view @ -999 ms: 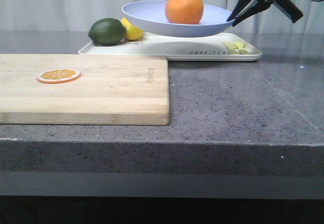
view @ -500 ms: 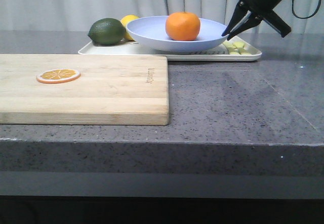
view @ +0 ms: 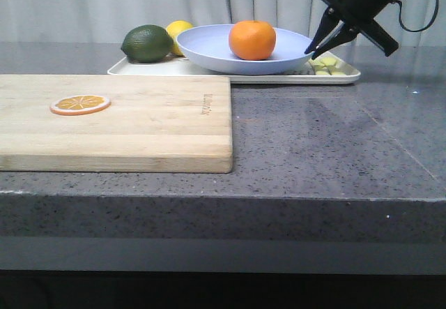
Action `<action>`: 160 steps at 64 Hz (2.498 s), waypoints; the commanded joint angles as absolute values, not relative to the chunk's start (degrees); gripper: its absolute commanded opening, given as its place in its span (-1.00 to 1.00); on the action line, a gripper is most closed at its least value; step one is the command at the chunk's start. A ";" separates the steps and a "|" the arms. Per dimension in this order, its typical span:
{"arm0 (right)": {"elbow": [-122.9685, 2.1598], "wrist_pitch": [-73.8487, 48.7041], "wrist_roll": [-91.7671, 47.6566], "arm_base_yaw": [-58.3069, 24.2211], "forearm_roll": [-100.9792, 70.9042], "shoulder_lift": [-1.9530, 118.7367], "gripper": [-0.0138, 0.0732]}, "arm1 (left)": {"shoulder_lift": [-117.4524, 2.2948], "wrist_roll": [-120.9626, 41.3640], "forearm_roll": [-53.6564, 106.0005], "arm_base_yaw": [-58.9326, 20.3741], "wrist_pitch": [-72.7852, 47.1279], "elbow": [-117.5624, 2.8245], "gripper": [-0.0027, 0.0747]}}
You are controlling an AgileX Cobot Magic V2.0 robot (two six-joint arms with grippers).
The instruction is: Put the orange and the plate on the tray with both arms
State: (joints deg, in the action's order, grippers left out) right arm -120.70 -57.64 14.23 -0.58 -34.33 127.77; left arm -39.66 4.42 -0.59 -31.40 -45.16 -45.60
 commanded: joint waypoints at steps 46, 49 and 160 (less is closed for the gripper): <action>-123.05 -51.61 14.37 -0.51 -37.10 123.62 -0.26 | -39.43 4.51 0.00 -31.41 -41.04 -46.99 0.67; -123.05 -51.66 14.37 -0.51 -37.10 123.62 -0.17 | -39.43 4.51 0.00 -31.41 -41.04 -46.99 0.67; -57.26 -49.76 -14.62 0.07 -12.75 37.18 0.13 | -39.54 4.51 0.00 -31.41 -40.92 -46.99 0.67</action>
State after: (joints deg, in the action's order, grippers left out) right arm -59.53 -52.92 -12.80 -0.01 -12.66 41.93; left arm -39.66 4.42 -0.37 -31.40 -45.14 -45.60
